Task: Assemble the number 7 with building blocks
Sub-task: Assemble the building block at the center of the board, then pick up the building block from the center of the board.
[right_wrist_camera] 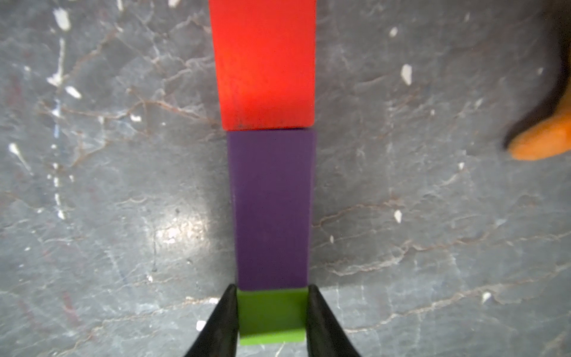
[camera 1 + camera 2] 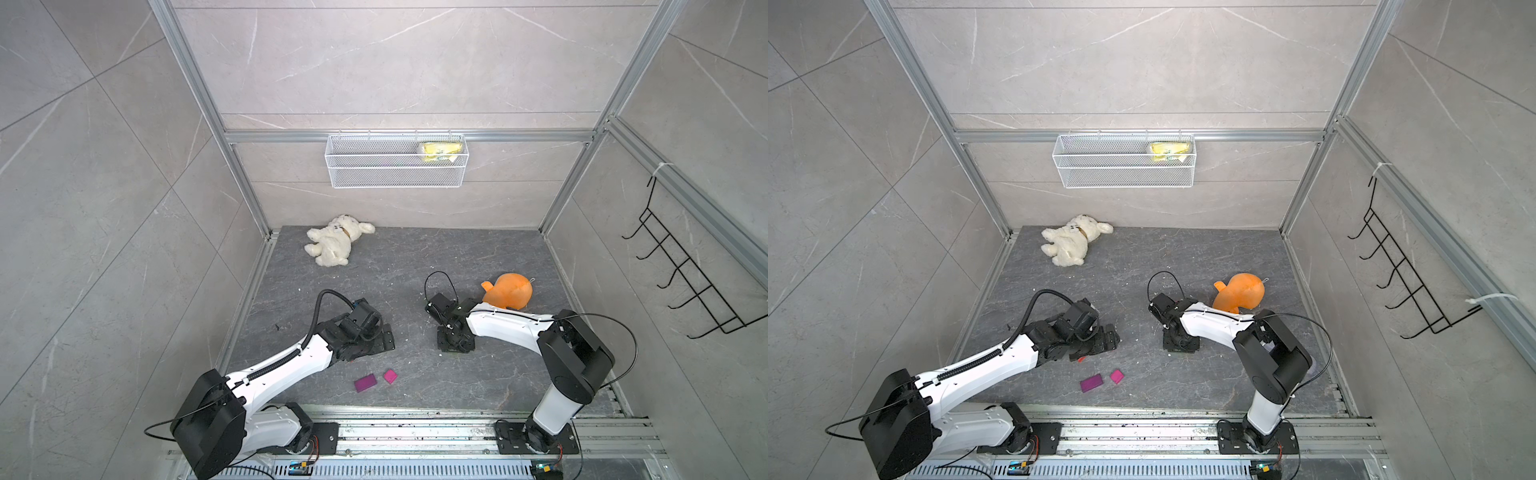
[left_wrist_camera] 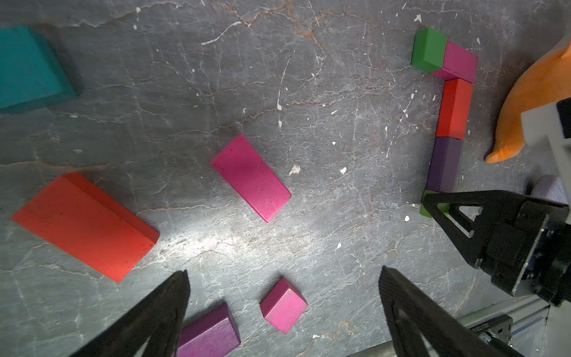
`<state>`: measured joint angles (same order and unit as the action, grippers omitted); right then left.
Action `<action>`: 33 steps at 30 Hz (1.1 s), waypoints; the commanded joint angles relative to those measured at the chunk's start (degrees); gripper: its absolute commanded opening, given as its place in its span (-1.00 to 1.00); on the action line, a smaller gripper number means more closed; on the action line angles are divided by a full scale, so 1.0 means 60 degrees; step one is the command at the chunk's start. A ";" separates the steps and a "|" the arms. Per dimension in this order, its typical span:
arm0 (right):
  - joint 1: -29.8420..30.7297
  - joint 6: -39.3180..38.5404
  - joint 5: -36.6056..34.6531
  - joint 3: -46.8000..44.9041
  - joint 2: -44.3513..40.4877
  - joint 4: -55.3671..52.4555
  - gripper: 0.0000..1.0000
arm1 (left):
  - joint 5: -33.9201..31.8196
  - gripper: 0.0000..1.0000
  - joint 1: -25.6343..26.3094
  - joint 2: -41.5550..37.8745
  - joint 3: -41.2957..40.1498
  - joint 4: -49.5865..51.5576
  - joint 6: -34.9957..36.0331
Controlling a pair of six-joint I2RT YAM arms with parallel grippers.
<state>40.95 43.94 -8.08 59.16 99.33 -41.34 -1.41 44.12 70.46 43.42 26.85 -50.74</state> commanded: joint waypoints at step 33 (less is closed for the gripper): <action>-0.0057 -0.0633 -0.0184 0.0985 -0.2832 -0.0639 0.47 | -0.2488 0.99 -0.0026 -0.0042 0.1557 0.3539 0.0378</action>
<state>40.16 42.83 -8.56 65.80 84.49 -44.80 -9.54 44.12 70.11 48.93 38.81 -50.02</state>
